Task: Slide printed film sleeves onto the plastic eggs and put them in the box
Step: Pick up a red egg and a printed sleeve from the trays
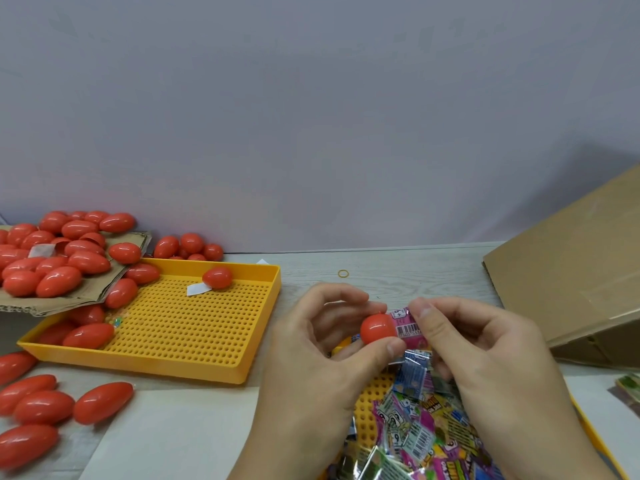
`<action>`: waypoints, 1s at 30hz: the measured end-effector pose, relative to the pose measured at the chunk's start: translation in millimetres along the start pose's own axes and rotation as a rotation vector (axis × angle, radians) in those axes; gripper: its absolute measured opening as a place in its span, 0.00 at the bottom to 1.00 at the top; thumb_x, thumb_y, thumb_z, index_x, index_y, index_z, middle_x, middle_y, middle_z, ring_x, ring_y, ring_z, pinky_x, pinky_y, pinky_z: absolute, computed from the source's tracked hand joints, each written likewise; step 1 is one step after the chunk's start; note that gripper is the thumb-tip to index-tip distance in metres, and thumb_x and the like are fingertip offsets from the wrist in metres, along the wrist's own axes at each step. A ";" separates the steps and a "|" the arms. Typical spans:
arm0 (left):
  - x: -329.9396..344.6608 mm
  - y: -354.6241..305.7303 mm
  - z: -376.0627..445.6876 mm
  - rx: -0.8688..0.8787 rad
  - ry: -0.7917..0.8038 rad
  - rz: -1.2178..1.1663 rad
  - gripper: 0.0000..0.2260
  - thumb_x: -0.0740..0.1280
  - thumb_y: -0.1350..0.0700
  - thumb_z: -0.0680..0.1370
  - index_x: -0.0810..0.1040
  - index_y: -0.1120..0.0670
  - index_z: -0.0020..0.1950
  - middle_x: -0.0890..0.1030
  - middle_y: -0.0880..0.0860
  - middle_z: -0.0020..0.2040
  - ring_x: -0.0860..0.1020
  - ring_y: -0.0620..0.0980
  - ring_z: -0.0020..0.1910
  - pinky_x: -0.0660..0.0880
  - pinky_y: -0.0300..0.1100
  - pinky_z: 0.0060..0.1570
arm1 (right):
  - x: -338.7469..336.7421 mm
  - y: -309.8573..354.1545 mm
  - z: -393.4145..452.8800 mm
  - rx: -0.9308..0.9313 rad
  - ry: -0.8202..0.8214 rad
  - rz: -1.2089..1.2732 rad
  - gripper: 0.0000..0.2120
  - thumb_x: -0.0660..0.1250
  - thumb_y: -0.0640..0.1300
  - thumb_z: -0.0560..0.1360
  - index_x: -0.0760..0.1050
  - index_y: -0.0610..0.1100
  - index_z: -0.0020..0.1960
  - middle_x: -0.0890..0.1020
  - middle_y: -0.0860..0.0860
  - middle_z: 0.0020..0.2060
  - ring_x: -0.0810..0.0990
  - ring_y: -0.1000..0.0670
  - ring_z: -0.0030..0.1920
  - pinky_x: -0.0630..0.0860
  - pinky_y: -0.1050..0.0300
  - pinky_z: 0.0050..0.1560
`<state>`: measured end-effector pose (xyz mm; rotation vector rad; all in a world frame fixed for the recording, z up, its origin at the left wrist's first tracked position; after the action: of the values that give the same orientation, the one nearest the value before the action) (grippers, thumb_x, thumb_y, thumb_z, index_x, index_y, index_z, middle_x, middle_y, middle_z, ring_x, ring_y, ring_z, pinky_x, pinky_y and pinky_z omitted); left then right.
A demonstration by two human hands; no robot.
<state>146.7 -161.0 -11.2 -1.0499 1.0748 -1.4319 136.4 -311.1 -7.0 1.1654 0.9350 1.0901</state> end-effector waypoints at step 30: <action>0.4 3.3 -0.8 0.035 0.014 0.186 0.24 0.79 0.71 0.64 0.79 0.47 0.50 0.85 0.45 0.46 0.84 0.44 0.49 0.82 0.37 0.40 | 2.1 -3.0 -1.3 0.078 0.015 0.021 0.09 0.68 0.58 0.63 0.85 0.57 0.39 0.78 0.57 0.22 0.76 0.61 0.23 0.68 0.73 0.25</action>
<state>146.6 -161.6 -14.5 -0.8917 1.1234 -1.3057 136.1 -308.9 -10.1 1.2343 0.9863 1.0884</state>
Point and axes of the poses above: each hand's wrist, its own z-axis towards the middle knuckle, its own x-axis out of the palm, y = z × x, the point moved 6 cm from there along z, towards the middle knuckle
